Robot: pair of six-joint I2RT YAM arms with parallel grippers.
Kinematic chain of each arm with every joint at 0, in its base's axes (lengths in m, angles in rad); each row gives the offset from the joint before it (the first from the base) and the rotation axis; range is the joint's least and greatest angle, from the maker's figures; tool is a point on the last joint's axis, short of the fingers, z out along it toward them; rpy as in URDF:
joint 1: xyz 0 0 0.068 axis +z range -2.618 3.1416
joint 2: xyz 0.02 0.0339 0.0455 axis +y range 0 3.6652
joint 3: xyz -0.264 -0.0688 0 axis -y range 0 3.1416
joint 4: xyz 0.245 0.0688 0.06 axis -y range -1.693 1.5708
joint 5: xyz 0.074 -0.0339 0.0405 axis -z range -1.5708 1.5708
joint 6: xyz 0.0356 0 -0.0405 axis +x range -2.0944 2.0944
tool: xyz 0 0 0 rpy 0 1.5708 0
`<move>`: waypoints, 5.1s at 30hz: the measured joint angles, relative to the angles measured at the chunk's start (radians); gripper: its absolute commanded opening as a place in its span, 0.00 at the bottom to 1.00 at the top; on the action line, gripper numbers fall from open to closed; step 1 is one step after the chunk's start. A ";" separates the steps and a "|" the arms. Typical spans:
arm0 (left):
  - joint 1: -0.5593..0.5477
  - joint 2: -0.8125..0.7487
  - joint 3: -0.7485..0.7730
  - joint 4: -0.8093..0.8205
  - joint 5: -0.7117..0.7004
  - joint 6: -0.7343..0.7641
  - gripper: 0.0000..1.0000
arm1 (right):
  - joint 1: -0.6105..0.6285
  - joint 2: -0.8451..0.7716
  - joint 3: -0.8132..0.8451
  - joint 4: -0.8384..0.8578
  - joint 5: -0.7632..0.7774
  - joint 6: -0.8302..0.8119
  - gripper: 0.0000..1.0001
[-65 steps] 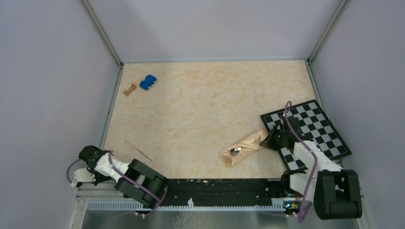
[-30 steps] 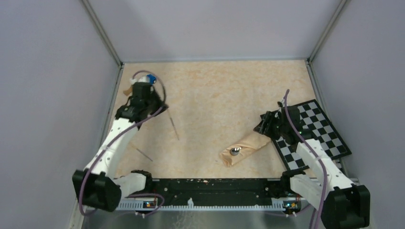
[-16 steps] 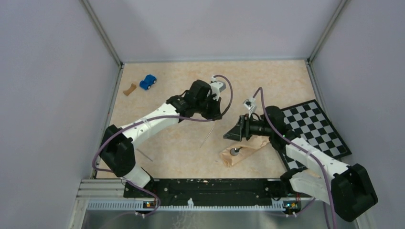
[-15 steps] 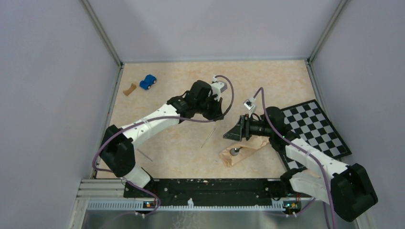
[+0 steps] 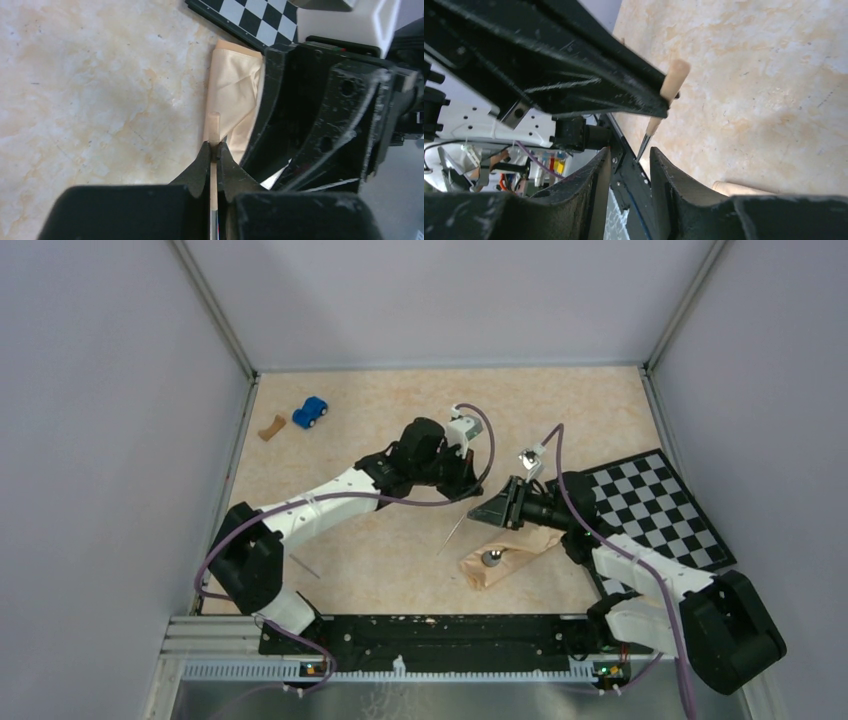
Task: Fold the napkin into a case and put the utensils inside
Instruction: Pass from the left arm to the right, then pass from the right arm to the left, then insert the utensils into the folded napkin.
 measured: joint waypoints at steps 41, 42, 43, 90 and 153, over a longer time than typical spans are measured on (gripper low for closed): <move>-0.084 -0.270 -0.365 0.272 0.147 -0.176 0.40 | -0.200 -0.103 -0.091 0.065 -0.077 0.183 0.00; -0.084 -0.269 -0.365 0.278 0.147 -0.176 0.40 | -0.200 -0.105 -0.091 0.064 -0.078 0.187 0.00; -0.084 -0.265 -0.365 0.281 0.147 -0.176 0.38 | -0.200 -0.106 -0.091 0.064 -0.079 0.187 0.00; -0.101 -0.224 -0.309 0.225 0.047 -0.128 0.17 | -0.200 -0.171 -0.091 0.041 -0.095 0.205 0.00; -0.387 0.175 -0.082 -0.153 -0.258 0.041 0.00 | -0.489 -0.019 0.026 -0.791 0.401 -0.313 0.00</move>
